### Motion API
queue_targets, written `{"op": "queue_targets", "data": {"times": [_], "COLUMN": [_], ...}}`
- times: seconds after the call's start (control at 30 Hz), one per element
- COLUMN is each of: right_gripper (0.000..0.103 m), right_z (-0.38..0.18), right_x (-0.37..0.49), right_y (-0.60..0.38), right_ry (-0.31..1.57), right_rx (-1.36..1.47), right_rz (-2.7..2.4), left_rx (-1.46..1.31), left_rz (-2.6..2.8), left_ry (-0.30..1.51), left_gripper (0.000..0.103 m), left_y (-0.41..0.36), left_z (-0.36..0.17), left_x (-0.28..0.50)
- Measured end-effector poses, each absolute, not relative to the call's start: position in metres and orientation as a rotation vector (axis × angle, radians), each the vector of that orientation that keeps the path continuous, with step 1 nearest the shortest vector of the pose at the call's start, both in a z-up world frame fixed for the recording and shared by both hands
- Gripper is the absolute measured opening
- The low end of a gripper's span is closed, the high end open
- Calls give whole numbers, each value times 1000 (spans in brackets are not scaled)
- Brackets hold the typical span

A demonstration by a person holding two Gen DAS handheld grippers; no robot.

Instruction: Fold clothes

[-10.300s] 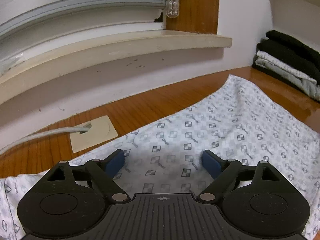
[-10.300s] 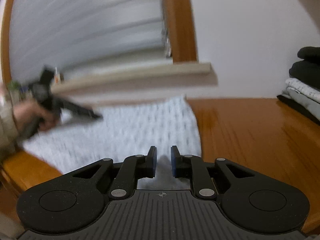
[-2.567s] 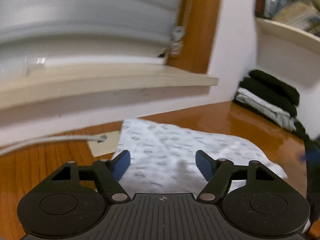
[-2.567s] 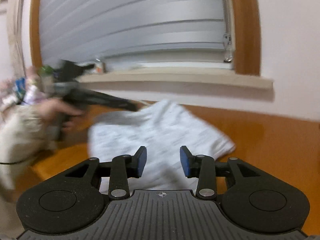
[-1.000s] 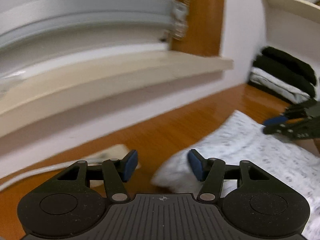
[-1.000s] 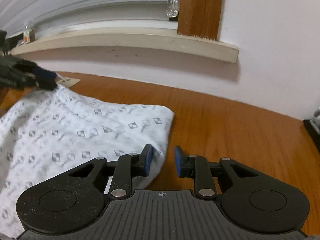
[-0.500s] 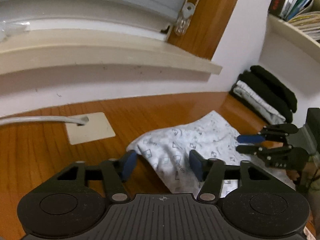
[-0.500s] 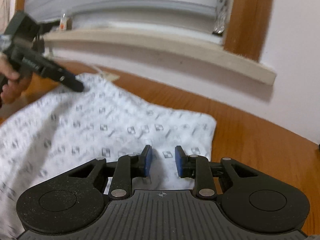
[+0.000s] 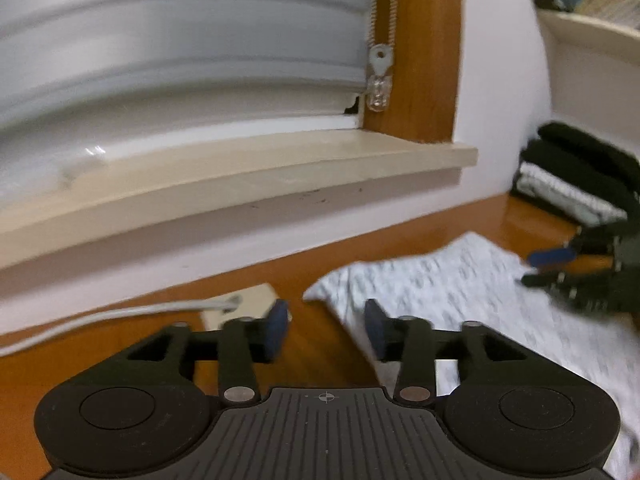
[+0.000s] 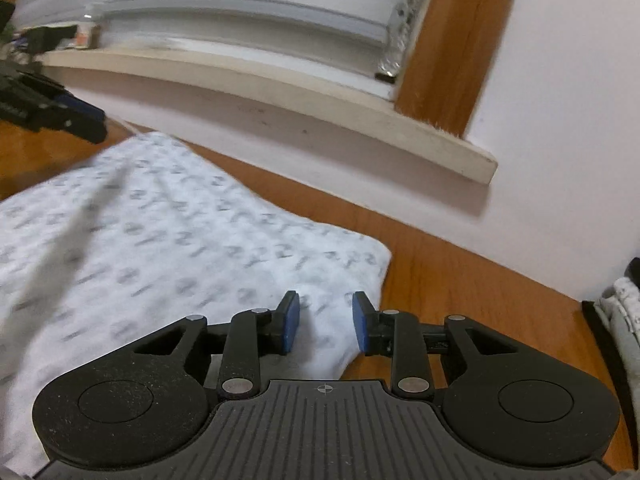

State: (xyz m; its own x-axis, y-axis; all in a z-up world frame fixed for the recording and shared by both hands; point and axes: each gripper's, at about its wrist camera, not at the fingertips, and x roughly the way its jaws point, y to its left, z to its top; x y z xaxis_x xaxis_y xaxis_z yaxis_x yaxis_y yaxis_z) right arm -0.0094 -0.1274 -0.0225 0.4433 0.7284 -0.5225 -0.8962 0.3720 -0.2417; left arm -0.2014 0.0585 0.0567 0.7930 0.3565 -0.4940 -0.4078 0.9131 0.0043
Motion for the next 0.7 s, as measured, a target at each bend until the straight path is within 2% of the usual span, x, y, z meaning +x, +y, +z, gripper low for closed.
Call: {"op": "queue_targets", "data": {"times": [0.07, 0.13, 0.3, 0.53, 0.7], "right_gripper": [33, 38, 39, 39, 40], "right_z": [-19, -17, -22, -30, -35], "right_x": [-23, -37, -60, -62, -55], "right_y": [-141, -155, -164, -159, -161], "right_ry": [362, 375, 400, 414, 430], "right_rx": [-515, -476, -463, -453, -391], "right_rz": [1099, 1139, 1146, 1110, 1122], "left_rx": [-75, -38, 61, 263, 353], "left_rz": [376, 356, 328, 317, 313], "left_ry": [515, 521, 522, 576, 606], "left_gripper": [58, 61, 61, 59, 51], "left_y": [33, 6, -60, -111, -119], "left_z": [59, 59, 58, 38, 20], "left_x": [-224, -242, -273, -269, -257]}}
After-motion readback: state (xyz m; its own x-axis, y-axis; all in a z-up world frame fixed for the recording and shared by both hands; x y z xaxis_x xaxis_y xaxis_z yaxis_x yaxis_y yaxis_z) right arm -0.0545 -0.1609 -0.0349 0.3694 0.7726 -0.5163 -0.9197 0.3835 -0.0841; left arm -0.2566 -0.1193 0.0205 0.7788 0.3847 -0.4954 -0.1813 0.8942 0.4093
